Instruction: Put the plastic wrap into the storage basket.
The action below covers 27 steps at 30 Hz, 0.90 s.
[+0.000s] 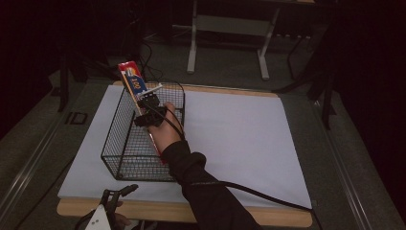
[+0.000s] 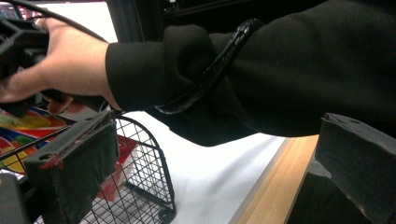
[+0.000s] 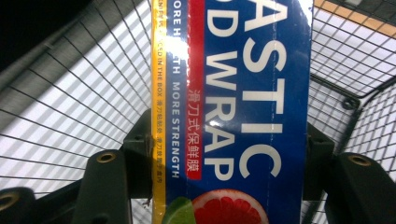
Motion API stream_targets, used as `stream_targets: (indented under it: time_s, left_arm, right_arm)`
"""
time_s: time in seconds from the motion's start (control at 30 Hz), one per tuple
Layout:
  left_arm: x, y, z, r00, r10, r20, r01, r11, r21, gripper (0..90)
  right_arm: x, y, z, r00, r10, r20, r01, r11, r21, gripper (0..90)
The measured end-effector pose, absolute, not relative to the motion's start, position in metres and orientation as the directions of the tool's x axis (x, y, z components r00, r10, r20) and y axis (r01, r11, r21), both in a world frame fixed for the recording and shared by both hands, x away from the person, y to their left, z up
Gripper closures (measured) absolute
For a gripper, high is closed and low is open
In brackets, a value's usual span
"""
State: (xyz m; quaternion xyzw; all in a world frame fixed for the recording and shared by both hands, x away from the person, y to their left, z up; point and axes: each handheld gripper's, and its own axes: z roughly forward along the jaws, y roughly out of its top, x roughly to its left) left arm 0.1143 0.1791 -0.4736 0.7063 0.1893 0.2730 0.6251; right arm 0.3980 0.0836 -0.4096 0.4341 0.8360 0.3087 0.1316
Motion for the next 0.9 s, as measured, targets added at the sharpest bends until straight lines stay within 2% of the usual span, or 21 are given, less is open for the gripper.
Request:
stream_targets:
  time_s: [0.1, 0.23, 0.43, 0.9]
  left_arm:
    - [0.114, 0.179, -0.474, 0.781, 0.607, 0.151, -0.075, -0.149, 0.986, 0.2]
    - [0.114, 0.179, -0.474, 0.780, 0.607, 0.152, -0.075, -0.150, 0.986, 0.2]
    - [0.114, 0.178, -0.474, 0.780, 0.607, 0.153, -0.075, -0.153, 0.985, 0.2]
    - [0.114, 0.177, -0.474, 0.782, 0.604, 0.155, -0.073, -0.158, 0.985, 0.2]
  right_arm:
    - [0.400, 0.084, -0.415, -0.585, 0.809, 0.061, 0.658, 0.429, 0.619, 39.2]
    - [0.402, 0.085, -0.425, -0.587, 0.809, 0.029, 0.660, 0.458, 0.596, 39.1]
    - [0.407, 0.081, -0.431, -0.567, 0.821, 0.063, 0.690, 0.432, 0.581, 38.9]
    - [0.410, 0.078, -0.446, -0.573, 0.815, 0.086, 0.731, 0.461, 0.504, 37.5]
